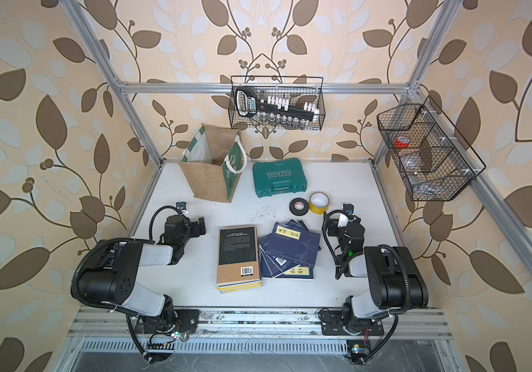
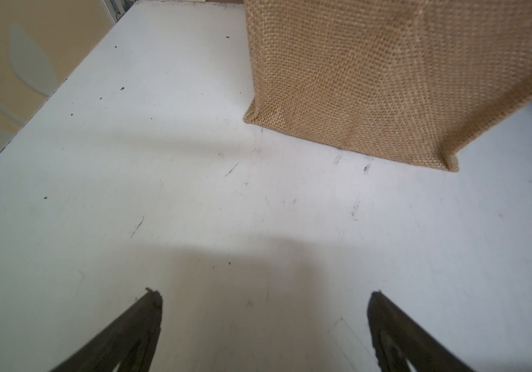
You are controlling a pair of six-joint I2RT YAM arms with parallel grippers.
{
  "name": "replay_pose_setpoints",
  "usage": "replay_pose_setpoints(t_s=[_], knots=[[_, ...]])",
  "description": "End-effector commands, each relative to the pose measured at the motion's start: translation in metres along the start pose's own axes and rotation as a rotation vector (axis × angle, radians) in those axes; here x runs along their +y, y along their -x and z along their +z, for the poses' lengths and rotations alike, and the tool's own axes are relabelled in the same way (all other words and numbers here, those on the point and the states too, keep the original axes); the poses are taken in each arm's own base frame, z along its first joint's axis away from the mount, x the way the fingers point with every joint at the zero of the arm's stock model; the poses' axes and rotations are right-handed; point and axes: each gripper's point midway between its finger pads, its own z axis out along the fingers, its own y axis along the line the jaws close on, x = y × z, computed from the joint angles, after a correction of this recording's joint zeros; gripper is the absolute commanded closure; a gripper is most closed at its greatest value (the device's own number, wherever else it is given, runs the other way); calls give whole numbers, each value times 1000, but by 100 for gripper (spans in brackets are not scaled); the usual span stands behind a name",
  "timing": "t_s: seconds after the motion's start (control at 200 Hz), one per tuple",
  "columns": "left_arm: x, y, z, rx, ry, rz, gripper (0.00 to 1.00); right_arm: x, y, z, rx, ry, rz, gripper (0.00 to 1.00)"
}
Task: Put the books into the canvas bag
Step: Pick up the book from the book.
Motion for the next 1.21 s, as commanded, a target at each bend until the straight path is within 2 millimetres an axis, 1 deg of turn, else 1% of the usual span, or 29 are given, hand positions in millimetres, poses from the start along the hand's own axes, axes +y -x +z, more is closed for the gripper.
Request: replay_pose_setpoints(t_s=[0.0, 0.871, 0.971, 1.032, 1.052, 1.062, 1.127, 1.152, 1.202], knots=[[-2, 28, -1, -75, -17, -3, 1, 3, 13, 2, -39, 15, -9, 1], [-2, 27, 0, -73, -16, -3, 1, 3, 13, 2, -39, 15, -9, 1], [-2, 29, -4, -89, 7, 9, 1, 3, 13, 2, -38, 15, -9, 1], [5, 40, -10, -116, 95, 8, 1, 3, 13, 2, -41, 17, -10, 1], [9, 40, -10, -101, 133, 9, 1, 3, 13, 2, -39, 15, -8, 1], [10, 49, -14, -113, 150, 3, 1, 3, 13, 2, -38, 16, -9, 1], [17, 61, -22, -46, 261, 0, 1, 3, 13, 2, -38, 17, -10, 1], [22, 66, -25, -36, 312, -10, 1, 3, 13, 2, -39, 15, -9, 1], [25, 75, -34, -14, 383, -44, 1, 3, 13, 2, -38, 16, -10, 1]])
